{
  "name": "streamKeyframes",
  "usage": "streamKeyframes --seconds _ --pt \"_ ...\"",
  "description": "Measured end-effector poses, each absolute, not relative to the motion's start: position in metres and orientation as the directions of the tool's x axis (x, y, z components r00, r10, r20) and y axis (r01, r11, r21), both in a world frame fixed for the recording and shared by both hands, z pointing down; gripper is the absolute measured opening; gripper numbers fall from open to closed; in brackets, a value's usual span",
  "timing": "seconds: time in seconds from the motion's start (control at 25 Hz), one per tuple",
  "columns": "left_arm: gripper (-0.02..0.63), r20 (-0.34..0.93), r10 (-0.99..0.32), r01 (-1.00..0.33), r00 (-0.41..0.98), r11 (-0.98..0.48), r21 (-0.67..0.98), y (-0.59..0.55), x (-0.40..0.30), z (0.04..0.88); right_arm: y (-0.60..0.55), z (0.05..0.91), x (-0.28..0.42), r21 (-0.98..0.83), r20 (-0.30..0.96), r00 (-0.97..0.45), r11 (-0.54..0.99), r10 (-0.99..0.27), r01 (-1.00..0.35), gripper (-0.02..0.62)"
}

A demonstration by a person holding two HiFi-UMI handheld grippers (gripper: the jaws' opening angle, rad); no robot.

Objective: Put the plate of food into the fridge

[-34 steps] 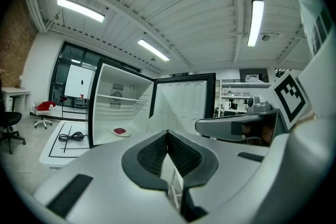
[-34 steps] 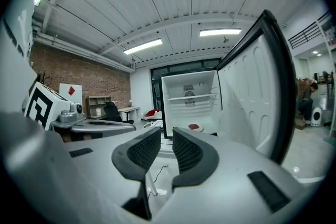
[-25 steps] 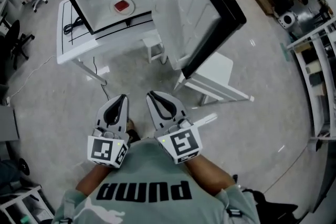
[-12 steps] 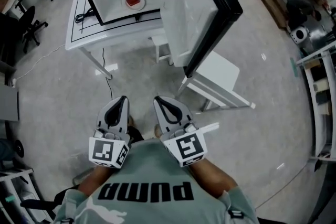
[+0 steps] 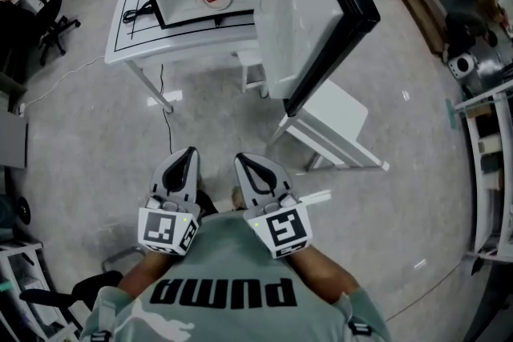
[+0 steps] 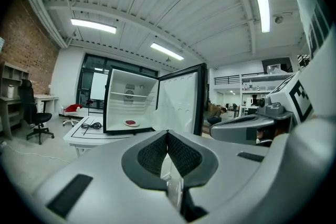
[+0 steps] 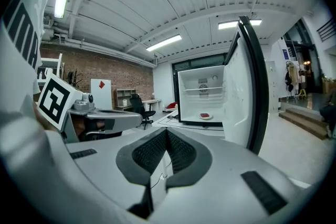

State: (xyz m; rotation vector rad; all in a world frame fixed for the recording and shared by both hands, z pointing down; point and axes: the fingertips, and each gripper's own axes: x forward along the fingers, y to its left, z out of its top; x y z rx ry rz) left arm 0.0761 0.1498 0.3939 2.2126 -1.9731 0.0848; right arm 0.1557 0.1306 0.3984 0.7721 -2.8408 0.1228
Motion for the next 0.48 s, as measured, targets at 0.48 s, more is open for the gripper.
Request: streamKeyframes --seconds 0.48 --pt "0.005 0.155 -0.981 -0.991 0.115 -0.103 0.082 0.1519 0.0776 0.3928 0.1288 0.3933 0.1535 -0.039 0.181 -0.854 0.864 -0.488 -0.502 0.005"
